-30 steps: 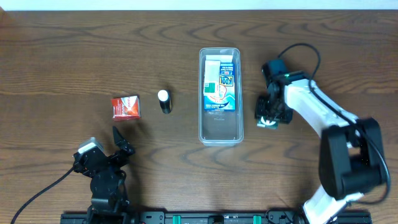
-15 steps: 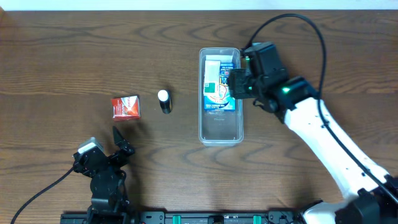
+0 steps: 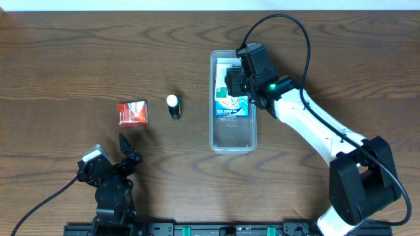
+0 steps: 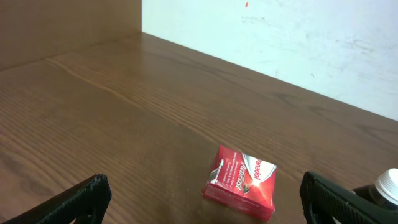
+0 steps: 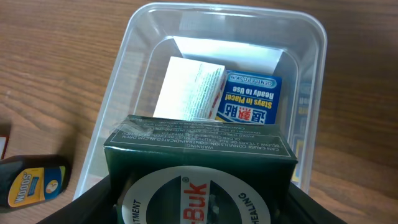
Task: Pack container
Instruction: 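Carry the green box into the container and lower it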
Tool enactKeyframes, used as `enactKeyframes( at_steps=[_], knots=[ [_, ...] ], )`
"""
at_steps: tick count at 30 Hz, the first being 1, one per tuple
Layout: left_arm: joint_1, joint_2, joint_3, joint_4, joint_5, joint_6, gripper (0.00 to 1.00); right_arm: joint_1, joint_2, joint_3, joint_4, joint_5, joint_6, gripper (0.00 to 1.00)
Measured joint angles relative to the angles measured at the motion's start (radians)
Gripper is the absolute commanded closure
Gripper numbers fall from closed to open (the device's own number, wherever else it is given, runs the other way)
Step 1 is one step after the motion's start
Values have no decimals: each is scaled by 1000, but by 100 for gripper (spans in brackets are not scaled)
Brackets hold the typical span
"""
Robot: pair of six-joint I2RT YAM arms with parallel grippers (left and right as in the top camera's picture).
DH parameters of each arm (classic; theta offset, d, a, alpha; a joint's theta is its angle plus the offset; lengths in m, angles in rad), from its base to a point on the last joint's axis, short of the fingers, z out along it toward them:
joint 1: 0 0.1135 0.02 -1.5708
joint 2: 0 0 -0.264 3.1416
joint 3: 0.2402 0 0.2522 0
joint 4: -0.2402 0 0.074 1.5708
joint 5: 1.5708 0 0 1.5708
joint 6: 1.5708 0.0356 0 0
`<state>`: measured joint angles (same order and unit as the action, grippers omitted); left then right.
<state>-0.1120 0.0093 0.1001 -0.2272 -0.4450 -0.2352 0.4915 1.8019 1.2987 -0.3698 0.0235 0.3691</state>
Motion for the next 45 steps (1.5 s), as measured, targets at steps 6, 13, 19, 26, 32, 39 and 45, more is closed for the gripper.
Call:
enactKeyframes(
  at_steps=[6,13,19,26,32,39,45],
  knots=[
    [0,0,0,0,0,0,2,0,0,0,-35,19,-21,43],
    [0,0,0,0,0,0,2,-3,0,0,-64,30,-22,42],
    [0,0,0,0,0,0,2,-3,0,0,-66,38,-14,34],
    [0,0,0,0,0,0,2,-3,0,0,-60,41,-13,35],
    [0,0,0,0,0,0,2,-3,0,0,-60,43,-9,34],
    [0,0,0,0,0,0,2,-3,0,0,-54,45,5,32],
    [0,0,0,0,0,0,2,-3,0,0,-52,45,13,26]
  ],
)
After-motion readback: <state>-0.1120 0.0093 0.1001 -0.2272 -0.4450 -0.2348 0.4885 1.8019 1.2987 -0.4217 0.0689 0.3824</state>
